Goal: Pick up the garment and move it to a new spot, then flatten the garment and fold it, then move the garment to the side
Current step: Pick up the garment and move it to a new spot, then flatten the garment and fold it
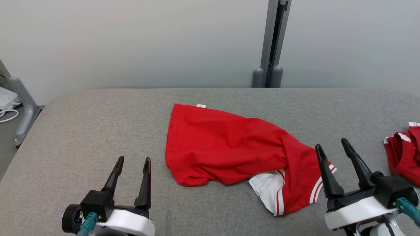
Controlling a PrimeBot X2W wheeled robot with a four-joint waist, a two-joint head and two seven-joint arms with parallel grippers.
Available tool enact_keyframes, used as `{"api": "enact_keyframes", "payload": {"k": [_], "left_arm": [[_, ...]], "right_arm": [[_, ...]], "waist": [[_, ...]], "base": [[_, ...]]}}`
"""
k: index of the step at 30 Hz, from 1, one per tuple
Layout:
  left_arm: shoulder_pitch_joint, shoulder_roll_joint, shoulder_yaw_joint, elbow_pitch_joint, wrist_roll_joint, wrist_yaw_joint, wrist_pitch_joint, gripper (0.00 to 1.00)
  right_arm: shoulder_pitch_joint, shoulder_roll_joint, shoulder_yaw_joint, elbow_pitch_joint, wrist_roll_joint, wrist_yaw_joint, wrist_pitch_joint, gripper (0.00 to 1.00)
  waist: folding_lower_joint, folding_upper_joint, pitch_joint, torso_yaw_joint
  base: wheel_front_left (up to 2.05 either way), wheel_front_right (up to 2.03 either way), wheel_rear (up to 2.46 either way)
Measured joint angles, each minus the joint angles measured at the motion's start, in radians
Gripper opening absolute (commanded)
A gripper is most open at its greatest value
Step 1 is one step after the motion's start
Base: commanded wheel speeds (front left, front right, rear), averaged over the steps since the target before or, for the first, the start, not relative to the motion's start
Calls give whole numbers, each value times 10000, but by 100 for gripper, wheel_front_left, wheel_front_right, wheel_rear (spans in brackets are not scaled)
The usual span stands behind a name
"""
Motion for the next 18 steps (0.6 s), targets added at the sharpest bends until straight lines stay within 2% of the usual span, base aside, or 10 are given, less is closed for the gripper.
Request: {"api": "enact_keyframes", "payload": {"k": [11,15,18], "left_arm": [[28,-33,-100,-173,-140,29,0,100],[18,-36,-272,-159,-215,69,0,100],[-68,-42,-491,-105,-341,77,0,100]], "right_arm": [[36,-21,150,75,38,0,0,100],[-50,-115,798,115,119,0,0,100],[-263,-291,1699,268,161,0,0,100]], "waist": [[1,0,50,80],[1,0,151,165],[1,0,239,344]], "base": [[0,0,0],[0,0,0],[0,0,0]]}}
